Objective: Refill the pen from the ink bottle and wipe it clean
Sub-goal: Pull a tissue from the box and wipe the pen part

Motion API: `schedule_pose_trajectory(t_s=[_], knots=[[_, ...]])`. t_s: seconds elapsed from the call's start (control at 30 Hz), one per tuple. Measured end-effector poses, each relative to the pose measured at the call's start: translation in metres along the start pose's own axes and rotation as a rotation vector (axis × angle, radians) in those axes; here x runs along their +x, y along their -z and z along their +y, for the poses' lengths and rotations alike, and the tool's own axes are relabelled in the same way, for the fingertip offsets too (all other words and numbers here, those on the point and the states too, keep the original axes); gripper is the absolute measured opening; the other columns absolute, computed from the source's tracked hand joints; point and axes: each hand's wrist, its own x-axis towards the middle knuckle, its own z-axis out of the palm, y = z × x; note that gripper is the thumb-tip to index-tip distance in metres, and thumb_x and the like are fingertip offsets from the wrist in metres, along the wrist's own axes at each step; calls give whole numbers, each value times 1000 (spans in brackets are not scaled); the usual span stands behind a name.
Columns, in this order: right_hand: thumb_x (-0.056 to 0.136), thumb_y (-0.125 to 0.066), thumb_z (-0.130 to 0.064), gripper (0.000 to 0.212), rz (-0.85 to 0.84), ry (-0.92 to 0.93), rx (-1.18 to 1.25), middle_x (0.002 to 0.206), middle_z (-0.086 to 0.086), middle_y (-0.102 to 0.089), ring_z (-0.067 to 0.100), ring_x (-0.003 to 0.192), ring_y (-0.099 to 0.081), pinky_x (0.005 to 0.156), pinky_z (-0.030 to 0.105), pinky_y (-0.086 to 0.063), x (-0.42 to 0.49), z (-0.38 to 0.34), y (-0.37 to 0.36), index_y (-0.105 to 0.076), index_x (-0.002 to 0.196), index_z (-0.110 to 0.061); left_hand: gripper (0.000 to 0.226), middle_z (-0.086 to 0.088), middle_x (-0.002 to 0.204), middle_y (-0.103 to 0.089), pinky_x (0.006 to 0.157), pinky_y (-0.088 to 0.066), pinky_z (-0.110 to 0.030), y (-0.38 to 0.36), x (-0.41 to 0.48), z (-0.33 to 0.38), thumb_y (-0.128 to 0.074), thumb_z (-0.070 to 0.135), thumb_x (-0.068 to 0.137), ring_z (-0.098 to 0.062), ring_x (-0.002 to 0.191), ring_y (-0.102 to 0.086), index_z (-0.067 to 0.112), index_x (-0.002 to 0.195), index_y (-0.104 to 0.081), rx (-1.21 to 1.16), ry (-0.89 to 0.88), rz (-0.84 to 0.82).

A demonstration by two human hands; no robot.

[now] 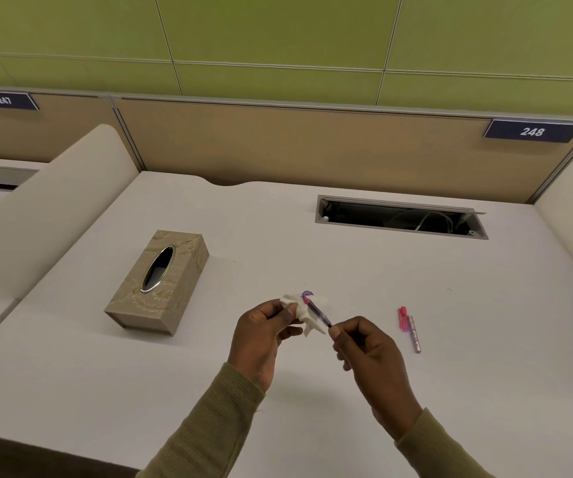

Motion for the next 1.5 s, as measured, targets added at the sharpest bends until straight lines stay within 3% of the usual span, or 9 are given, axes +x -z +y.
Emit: schedule_pose_trajectory(t_s=[0.13, 0.6, 0.8, 1.03, 1.2, 1.37, 1.5], knots=[[92, -66, -14, 12, 26, -122, 143, 65, -2, -62, 14, 64, -54, 59, 30, -47, 0, 1, 0, -72, 83, -10, 13, -10, 89, -76, 70, -53, -33, 2, 1, 0, -62, 2, 88, -22, 76, -66, 4, 92, -74, -39, 17, 8], [93, -66, -16, 13, 25, -110, 111, 65, -3, -63, 10, 62, -55, 58, 26, -49, -1, 5, -3, -72, 81, -16, 13, -12, 88, -74, 74, -54, -35, 0, -2, -2, -62, 3, 88, -23, 76, -64, 3, 91, -74, -41, 43, 22], [90, -71, -15, 12, 105, 105, -70, 72, -1, -68, 5, 61, -52, 58, 17, -45, -5, 10, -3, -67, 81, -20, 14, -13, 83, -73, 71, -55, -34, -7, -4, -3, -60, 0, 89, -24, 73, -63, 2, 87, -74, -67, 57, 40], [82, -77, -3, 20, 241, 309, -228, 74, -4, -64, 16, 73, -60, 63, 14, -47, -4, 19, 1, -64, 79, -18, 15, -12, 83, -75, 72, -56, -35, -10, -6, -5, -58, -1, 89, -23, 73, -66, 2, 90, -73, -133, 95, 58], [84, -78, -10, 15, 197, 178, -79, 74, -3, -70, 11, 72, -65, 66, 16, -52, -7, 18, 4, -67, 79, -20, 16, -13, 87, -75, 81, -54, -39, -14, -7, -6, -58, 0, 90, -26, 79, -66, 3, 91, -73, -177, 112, 58], [92, -69, -25, 18, 112, 3, 46, 69, 7, -66, 8, 61, -56, 59, 26, -49, -10, 11, 3, -67, 78, -14, 16, -20, 103, -73, 95, -51, -46, -16, -8, -6, -59, 2, 89, -33, 97, -64, 0, 98, -72, -210, 114, 48], [94, -66, -27, 19, 52, -58, 71, 67, 0, -66, 7, 59, -56, 58, 24, -49, -10, 7, 3, -69, 80, -14, 17, -22, 112, -71, 91, -56, -42, -19, -9, -4, -58, 3, 88, -35, 104, -66, -1, 100, -70, -265, 111, 4]])
